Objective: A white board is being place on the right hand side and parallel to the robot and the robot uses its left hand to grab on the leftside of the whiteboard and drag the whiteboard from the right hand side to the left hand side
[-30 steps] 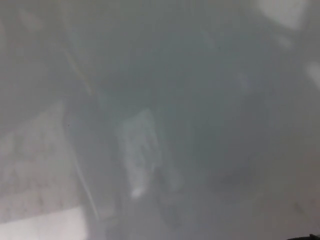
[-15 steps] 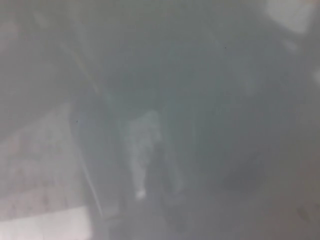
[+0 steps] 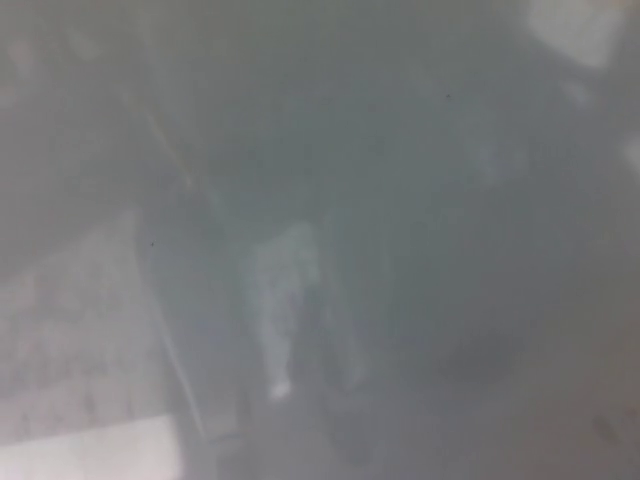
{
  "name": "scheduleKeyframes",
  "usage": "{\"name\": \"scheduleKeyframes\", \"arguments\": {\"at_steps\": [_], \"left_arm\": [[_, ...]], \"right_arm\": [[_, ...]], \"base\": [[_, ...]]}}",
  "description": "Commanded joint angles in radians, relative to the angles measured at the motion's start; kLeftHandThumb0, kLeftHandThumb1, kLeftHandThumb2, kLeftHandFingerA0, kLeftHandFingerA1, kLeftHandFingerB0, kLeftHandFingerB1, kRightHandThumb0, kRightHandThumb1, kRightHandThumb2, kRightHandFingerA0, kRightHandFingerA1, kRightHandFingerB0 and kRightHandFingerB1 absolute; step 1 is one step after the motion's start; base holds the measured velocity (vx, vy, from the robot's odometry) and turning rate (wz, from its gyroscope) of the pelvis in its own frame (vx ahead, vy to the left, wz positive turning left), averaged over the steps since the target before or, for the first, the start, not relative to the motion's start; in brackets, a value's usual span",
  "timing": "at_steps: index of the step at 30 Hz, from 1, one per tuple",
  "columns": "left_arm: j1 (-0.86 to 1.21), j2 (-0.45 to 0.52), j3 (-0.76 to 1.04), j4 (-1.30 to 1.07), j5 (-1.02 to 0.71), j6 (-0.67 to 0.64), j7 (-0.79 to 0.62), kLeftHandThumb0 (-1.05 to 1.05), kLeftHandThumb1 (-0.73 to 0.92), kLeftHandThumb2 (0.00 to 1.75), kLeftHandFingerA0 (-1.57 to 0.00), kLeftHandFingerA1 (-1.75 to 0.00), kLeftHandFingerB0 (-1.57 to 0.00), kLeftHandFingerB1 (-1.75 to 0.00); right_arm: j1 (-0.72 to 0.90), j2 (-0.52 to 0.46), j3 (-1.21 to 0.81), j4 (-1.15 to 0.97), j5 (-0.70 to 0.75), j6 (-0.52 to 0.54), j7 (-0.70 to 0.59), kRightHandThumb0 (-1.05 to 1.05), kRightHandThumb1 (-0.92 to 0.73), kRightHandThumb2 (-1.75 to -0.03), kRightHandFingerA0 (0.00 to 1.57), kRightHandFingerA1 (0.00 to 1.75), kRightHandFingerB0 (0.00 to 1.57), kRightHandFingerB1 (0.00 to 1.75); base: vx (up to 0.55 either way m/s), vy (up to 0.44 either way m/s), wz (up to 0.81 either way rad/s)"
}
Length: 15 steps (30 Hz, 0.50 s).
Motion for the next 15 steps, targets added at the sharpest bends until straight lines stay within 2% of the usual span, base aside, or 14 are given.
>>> {"name": "scheduleKeyframes", "arguments": {"at_steps": [1, 3, 4, 5, 6, 12, 13, 15], "left_arm": [[0.02, -0.044, -0.099, -0.024, 0.063, -0.094, 0.058, -0.33, 0.56, 1.07, 0.0, -0.48, 0.0, -0.47], [0.023, -0.042, -0.113, -0.025, 0.054, -0.097, 0.066, -0.33, 0.56, 1.07, 0.0, -0.48, 0.0, -0.47], [0.041, -0.074, -0.134, -0.051, 0.061, -0.098, 0.073, -0.3, 0.57, 1.05, -0.01, -0.49, 0.0, -0.44], [0.067, -0.122, -0.18, -0.087, 0.084, -0.101, 0.085, -0.54, 0.74, 0.65, -0.08, -0.23, -0.16, -0.28], [0.071, -0.124, -0.223, -0.094, 0.122, -0.106, 0.107, -0.31, 0.57, 1.06, 0.0, -0.48, 0.0, -0.46], [0.034, -0.145, -0.297, -0.03, 0.138, -0.099, 0.191, -0.33, 0.51, 1.03, 0.0, -0.47, 0.0, -0.46], [0.01, -0.148, -0.329, 0.017, 0.188, -0.148, 0.251, -0.34, 0.5, 1.03, 0.0, -0.47, 0.0, -0.48], [-0.006, -0.146, -0.353, 0.052, 0.204, -0.18, 0.283, -0.34, 0.5, 1.03, 0.0, -0.47, 0.0, -0.48]], "right_arm": [[0.022, -0.015, 0.001, 0.0, -0.001, -0.025, 0.0, -0.69, -0.83, -0.72, 0.59, 1.25, 0.39, 0.83], [0.022, -0.015, 0.001, 0.0, -0.001, -0.026, 0.0, -0.69, -0.83, -0.72, 0.59, 1.25, 0.39, 0.83], [0.027, -0.015, 0.006, -0.001, -0.008, -0.026, -0.009, -0.69, -0.82, -0.7, 0.6, 1.22, 0.4, 0.81], [0.035, -0.016, 0.013, -0.002, -0.019, -0.027, -0.022, -0.7, -0.82, -0.71, 0.62, 1.22, 0.39, 0.82], [0.036, -0.014, 0.012, -0.002, -0.014, -0.027, -0.018, -0.7, -0.81, -0.71, 0.64, 1.23, 0.4, 0.83], [0.035, -0.006, 0.005, 0.01, -0.001, -0.032, 0.001, -0.72, -0.79, -0.74, 0.63, 1.29, 0.4, 0.88], [0.035, -0.005, 0.004, 0.009, 0.001, -0.031, 0.006, -0.73, -0.79, -0.73, 0.6, 1.3, 0.4, 0.9], [0.035, -0.005, 0.003, 0.008, 0.002, -0.031, 0.008, -0.73, -0.79, -0.73, 0.6, 1.3, 0.4, 0.9]], "base": [[0.0, 0.0, 0.0], [0.0, 0.0, 0.0], [0.0, 0.0, 0.0], [0.0, 0.0, 0.0], [0.0, 0.0, 0.0], [0.0, 0.0, 0.0], [0.0, 0.0, 0.0], [0.0, 0.0, 0.0]]}}
